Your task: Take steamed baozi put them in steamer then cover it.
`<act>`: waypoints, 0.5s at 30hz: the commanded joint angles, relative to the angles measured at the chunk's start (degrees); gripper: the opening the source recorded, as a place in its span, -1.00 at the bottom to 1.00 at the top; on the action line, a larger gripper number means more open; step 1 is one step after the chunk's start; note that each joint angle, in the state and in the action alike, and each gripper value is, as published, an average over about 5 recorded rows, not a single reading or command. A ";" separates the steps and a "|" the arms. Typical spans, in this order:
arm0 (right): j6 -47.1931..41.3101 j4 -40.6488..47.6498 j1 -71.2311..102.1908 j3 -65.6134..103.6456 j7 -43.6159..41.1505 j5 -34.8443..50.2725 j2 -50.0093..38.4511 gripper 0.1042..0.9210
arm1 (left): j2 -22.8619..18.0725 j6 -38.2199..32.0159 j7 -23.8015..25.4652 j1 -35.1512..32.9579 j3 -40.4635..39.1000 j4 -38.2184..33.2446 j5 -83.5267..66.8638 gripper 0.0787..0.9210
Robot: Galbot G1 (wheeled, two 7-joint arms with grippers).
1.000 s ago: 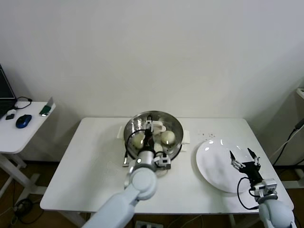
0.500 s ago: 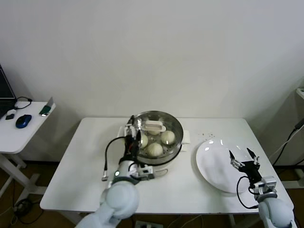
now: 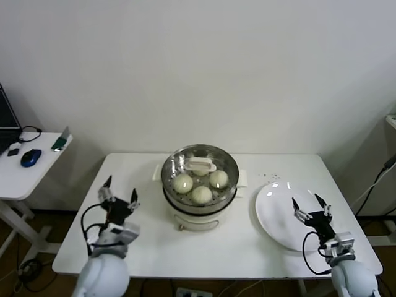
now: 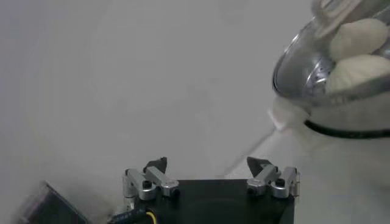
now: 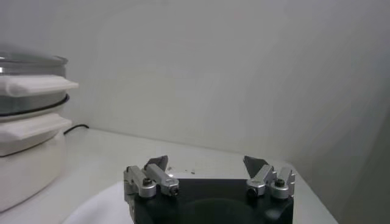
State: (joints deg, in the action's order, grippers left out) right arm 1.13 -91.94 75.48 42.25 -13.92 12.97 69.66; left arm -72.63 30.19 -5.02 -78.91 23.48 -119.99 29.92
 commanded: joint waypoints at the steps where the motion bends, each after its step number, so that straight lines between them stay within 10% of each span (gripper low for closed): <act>1: 0.41 -1.98 0.81 0.01 -0.76 0.05 0.58 0.76 | -3.93 -42.97 -1.43 -12.06 18.97 10.17 -36.04 0.77; 15: 1.28 -2.25 2.26 1.39 -2.58 1.12 0.72 0.76 | -3.71 -43.14 0.57 -10.51 17.30 14.97 -36.56 0.77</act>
State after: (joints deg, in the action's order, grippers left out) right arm 2.14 -93.76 77.38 43.17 -15.71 13.55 70.10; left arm -75.49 -3.17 -5.02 -87.16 36.83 -109.23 1.61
